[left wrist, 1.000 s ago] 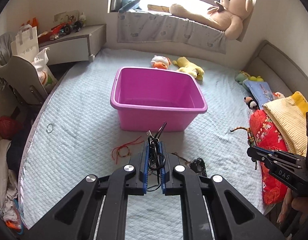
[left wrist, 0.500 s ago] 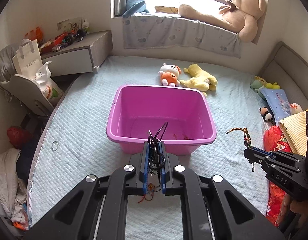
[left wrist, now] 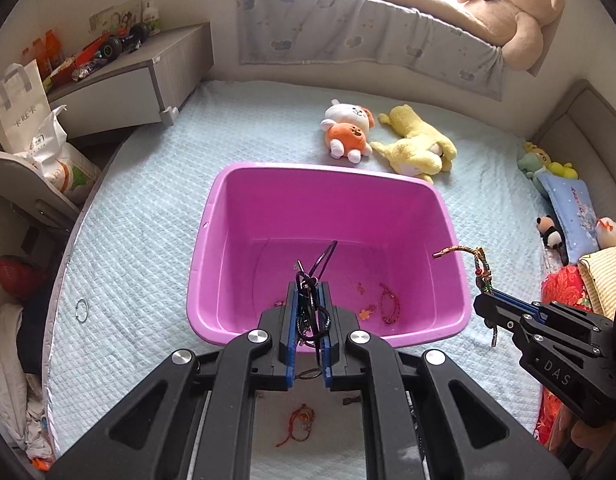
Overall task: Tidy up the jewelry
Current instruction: 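Lift the necklace and rainbow bracelet with both tools and carry them over the tub, then open both tools to drop the necklace and bracelet into the tub, then withdraw both open tools from the tub back toward the remaining jewelry, then close the left tool on the red charm bracelet while the right tool grasps the brown leather cord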
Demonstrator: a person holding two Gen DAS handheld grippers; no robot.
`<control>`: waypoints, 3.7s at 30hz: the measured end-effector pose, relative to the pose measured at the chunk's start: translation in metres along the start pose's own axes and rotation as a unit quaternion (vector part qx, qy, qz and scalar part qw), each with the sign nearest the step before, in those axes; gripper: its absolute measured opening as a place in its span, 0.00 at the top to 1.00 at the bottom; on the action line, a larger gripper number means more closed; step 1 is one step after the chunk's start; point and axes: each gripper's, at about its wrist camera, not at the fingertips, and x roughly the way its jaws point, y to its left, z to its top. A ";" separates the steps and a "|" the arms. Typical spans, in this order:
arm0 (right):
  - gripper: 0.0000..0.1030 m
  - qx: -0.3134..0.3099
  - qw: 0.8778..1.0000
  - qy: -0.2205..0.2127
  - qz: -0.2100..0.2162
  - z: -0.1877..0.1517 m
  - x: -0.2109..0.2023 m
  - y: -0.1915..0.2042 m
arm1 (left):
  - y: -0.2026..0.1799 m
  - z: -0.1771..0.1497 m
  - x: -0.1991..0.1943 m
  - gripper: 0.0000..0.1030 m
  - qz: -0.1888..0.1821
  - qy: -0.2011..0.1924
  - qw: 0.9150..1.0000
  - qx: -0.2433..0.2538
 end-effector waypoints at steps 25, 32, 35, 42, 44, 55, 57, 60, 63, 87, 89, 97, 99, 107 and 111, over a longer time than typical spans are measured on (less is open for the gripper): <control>0.51 -0.019 0.998 0.044 -0.050 0.040 0.044 -0.015 | 0.025 0.023 0.053 0.32 0.031 0.045 0.998 -0.025; 0.50 -0.015 0.998 0.050 -0.044 0.026 0.034 -0.012 | 0.024 0.019 0.041 0.32 0.029 0.043 0.998 -0.027; 0.50 -0.012 0.998 0.048 -0.041 0.019 0.026 -0.009 | 0.023 0.017 0.034 0.32 0.027 0.039 0.998 -0.028; 0.49 -0.014 0.998 0.044 -0.039 -0.004 0.004 -0.004 | 0.018 0.006 0.013 0.32 0.022 0.035 0.999 -0.028; 0.49 -0.011 0.998 0.043 -0.040 -0.011 -0.003 -0.004 | 0.017 0.001 0.006 0.32 0.018 0.034 0.999 -0.028; 0.48 0.007 0.999 0.037 -0.031 -0.063 -0.043 0.003 | 0.010 -0.041 -0.038 0.30 0.024 0.027 0.999 -0.008; 0.48 0.007 0.999 0.038 -0.030 -0.075 -0.048 0.005 | 0.010 -0.049 -0.046 0.30 0.023 0.026 0.999 -0.010; 0.48 0.004 0.999 0.041 -0.029 -0.091 -0.056 0.009 | 0.010 -0.062 -0.058 0.29 0.025 0.025 0.999 -0.015; 0.48 0.003 0.999 0.044 -0.025 -0.108 -0.063 0.012 | 0.010 -0.078 -0.068 0.29 0.025 0.023 0.999 -0.017; 0.47 -0.003 0.999 0.048 -0.004 -0.189 -0.099 0.007 | -0.008 -0.158 -0.116 0.27 0.043 0.030 0.998 -0.018; 0.47 -0.003 0.999 0.049 -0.001 -0.192 -0.099 0.006 | -0.009 -0.163 -0.119 0.27 0.047 0.033 0.998 -0.019; 0.46 0.000 0.999 0.047 0.021 -0.205 -0.093 0.002 | -0.009 -0.188 -0.120 0.27 0.066 0.056 0.996 -0.024; 0.46 -0.001 0.999 0.048 0.024 -0.208 -0.090 0.001 | -0.009 -0.192 -0.118 0.27 0.070 0.063 0.995 -0.025; 0.46 0.011 0.999 0.047 0.007 -0.214 -0.087 0.001 | -0.004 -0.198 -0.112 0.27 0.063 0.062 0.996 -0.017; 0.46 0.031 0.998 0.044 -0.016 -0.219 -0.086 0.003 | 0.004 -0.196 -0.104 0.27 0.047 0.059 0.997 -0.008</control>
